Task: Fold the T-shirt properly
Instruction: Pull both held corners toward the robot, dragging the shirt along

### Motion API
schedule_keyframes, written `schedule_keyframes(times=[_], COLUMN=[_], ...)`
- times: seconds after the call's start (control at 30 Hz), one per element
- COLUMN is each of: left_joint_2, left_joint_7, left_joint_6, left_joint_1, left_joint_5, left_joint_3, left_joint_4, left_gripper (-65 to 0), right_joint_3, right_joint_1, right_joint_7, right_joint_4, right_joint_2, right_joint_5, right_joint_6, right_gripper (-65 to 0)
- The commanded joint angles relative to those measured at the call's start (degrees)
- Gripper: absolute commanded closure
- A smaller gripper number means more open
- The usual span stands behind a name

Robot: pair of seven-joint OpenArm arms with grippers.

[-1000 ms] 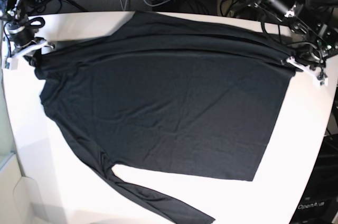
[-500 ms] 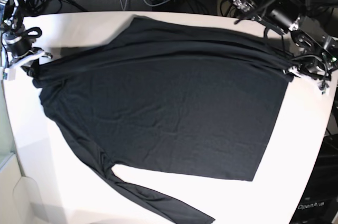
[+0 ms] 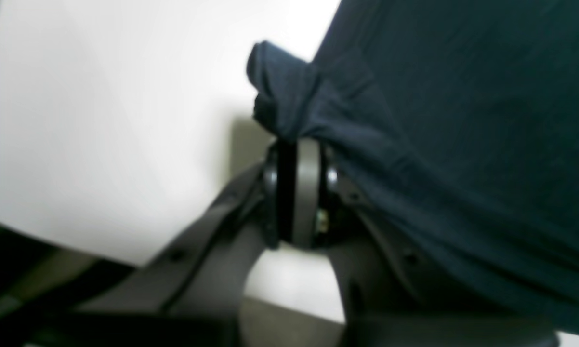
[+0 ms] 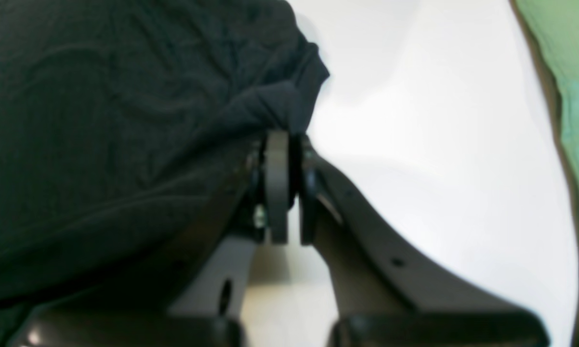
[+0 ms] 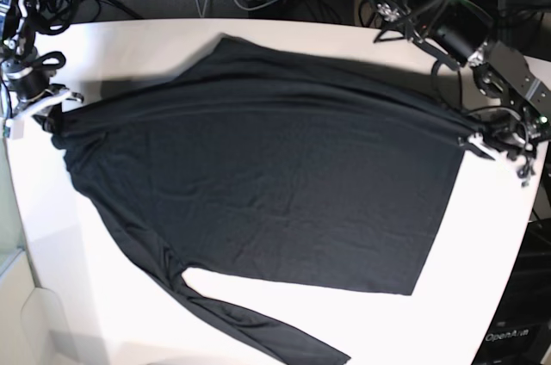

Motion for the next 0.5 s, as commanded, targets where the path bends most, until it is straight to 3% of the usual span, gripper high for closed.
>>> schedule_keyframes(times=[0.0, 0.23, 0.47], left_joint_2=[-0.2, -0.6, -0.8], left_joint_7=[-0.4, -0.7, -4.9], left_joint_6=[0.1, 0.1, 0.2], left_joint_1=[-1.8, -2.5, -2.9], left_joint_5=[-0.7, -0.7, -0.7], left_joint_3=[1.7, 5.8, 6.4], left_joint_4=[1.9, 2.8, 2.1], left_gripper=[-1.7, -1.7, -1.7], right_joint_3=[0.4, 0.4, 0.6], right_joint_1=[0.9, 1.2, 3.1], right_joint_7=[1.6, 1.6, 0.5], right_joint_4=[0.9, 0.9, 0.2], right_joint_2=[1.1, 1.3, 1.4], right_joint_5=[0.5, 0.5, 0.5], right_joint_6=[0.0, 0.0, 0.0], right_gripper=[-0.4, -0.4, -0.4])
